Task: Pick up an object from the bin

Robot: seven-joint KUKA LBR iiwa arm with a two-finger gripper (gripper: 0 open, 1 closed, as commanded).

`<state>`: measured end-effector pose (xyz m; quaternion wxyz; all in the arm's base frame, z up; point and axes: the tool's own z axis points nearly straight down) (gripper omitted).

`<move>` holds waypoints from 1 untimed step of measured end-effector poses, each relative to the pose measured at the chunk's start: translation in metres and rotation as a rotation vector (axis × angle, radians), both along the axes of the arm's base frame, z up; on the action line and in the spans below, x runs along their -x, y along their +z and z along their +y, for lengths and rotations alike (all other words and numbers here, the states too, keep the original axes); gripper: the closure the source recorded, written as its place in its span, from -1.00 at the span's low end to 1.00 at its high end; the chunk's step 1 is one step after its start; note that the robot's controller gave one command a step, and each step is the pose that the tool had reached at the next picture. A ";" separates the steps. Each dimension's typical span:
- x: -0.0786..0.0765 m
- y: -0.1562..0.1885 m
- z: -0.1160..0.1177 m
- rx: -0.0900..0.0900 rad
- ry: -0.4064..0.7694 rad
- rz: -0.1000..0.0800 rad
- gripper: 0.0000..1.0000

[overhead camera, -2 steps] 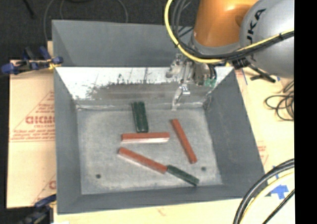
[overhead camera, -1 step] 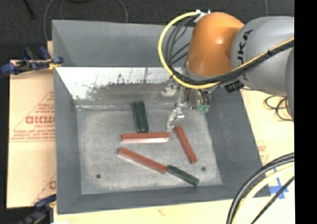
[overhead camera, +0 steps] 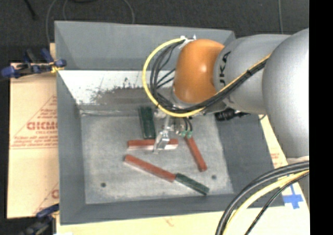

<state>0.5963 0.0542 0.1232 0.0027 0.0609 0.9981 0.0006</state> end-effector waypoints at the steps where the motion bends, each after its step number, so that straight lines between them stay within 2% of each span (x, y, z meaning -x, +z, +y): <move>1: -0.008 -0.038 -0.012 -0.004 0.144 0.009 1.00</move>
Offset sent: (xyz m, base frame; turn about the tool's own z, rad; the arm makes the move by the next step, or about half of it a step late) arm 0.0000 0.0000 0.0000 0.0000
